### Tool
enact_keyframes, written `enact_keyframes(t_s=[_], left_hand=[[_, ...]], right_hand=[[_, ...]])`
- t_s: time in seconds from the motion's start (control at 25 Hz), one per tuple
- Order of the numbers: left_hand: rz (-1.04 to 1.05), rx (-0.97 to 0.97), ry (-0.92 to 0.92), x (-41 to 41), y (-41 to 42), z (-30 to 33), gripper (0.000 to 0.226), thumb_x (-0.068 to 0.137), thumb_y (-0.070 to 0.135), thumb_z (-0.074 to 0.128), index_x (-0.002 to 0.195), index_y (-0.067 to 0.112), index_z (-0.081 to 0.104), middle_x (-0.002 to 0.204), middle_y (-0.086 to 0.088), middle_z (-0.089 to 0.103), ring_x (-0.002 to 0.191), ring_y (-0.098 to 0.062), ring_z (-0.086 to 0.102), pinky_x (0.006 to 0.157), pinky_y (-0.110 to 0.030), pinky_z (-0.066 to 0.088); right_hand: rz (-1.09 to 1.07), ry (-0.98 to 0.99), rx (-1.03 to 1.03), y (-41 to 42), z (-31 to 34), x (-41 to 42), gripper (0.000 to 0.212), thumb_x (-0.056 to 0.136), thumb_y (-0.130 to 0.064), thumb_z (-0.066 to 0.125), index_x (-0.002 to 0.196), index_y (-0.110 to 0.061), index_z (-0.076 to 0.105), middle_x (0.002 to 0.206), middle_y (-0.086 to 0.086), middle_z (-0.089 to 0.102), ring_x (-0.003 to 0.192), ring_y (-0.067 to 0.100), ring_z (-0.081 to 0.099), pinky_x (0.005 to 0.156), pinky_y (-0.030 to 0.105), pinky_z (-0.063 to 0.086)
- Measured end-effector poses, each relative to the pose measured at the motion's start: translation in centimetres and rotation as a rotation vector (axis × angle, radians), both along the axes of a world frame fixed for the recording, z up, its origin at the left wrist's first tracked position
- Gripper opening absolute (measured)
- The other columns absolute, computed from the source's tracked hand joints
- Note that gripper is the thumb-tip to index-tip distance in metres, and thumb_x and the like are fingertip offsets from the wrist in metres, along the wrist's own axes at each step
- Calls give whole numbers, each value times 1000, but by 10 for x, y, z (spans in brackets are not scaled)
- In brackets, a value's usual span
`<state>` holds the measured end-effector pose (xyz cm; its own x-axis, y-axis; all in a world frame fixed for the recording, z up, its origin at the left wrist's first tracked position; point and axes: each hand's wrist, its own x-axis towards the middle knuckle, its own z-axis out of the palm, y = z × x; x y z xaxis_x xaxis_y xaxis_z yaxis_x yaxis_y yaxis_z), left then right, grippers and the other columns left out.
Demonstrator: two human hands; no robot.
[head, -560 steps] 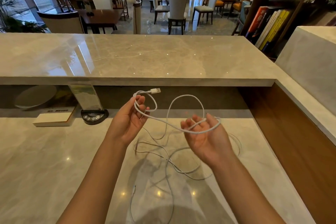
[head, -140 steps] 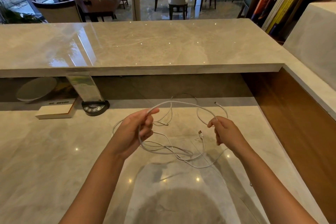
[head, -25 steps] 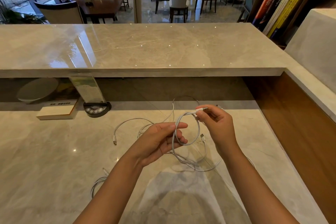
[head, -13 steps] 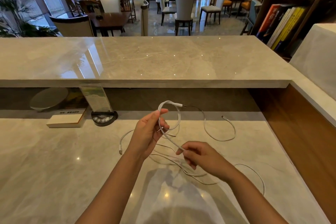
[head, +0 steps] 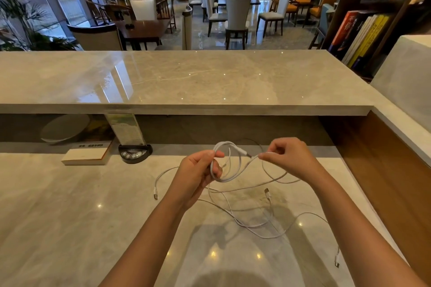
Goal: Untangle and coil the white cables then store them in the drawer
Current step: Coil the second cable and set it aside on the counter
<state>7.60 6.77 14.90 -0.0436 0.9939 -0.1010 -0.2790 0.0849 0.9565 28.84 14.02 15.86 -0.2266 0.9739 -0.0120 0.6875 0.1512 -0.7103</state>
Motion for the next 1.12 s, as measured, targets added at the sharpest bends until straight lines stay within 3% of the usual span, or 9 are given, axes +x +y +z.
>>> enact_keyframes(t_s=[0.12,0.2,0.32,0.44,0.64,0.76,0.92,1.0,1.12], left_hand=[[-53,-6,122,8,-2,0,28,96,13,42,86,7,67,58,0,63,50,-9,55,54,-19,50],[-35,-14,149,11,-1,0,27,96,14,44,86,8,68,62,0,67,51,-8,56,55,-19,51],[15,-20,195,12,-2,-1,26,95,14,46,85,12,70,65,0,69,55,-9,57,59,-20,53],[49,-31,243,14,-2,-3,24,94,16,49,84,17,71,67,2,70,60,-11,58,65,-24,55],[40,-35,221,17,-3,-8,21,92,20,52,90,22,74,80,-4,73,67,-13,59,70,-26,54],[29,-58,234,21,-3,-14,23,92,25,52,95,19,74,82,-1,74,74,-14,65,75,-28,55],[5,-85,56,24,-5,-17,28,95,22,47,102,11,71,88,-2,74,89,-13,69,78,-21,54],[-9,-69,-57,23,-7,-15,27,96,20,46,103,8,69,87,-3,74,87,-13,69,78,-23,55],[25,-64,-228,24,-7,-11,24,96,15,45,101,7,67,87,-6,74,85,-13,70,75,-23,57]], right_hand=[[-14,-180,82,1,15,-20,25,74,-39,73,68,-17,62,65,-3,61,63,13,56,58,31,47],[-22,-160,116,-6,24,-35,21,82,-34,66,71,-16,64,65,-6,58,65,13,56,61,32,48],[-19,-2,-23,-17,34,-49,29,93,-20,46,83,-6,69,64,-1,57,62,15,49,58,29,39],[68,86,-206,-29,38,-54,31,92,-8,37,99,-3,67,76,8,60,67,20,52,62,32,44],[-53,543,-238,-46,29,-57,20,85,-5,59,98,-14,72,81,1,70,64,8,65,58,18,55],[-85,592,-252,-51,20,-63,19,86,-11,61,100,-17,72,89,-3,70,71,5,66,52,8,47],[-120,458,-56,-55,-3,-76,19,86,-24,62,102,-32,70,112,-2,60,103,10,54,69,8,37],[-151,426,75,-58,-8,-79,21,84,-25,64,97,-41,67,104,-7,47,105,12,46,74,9,35],[-146,395,206,-62,-7,-84,37,86,-26,63,119,-40,54,107,-9,38,104,6,41,79,9,35]])
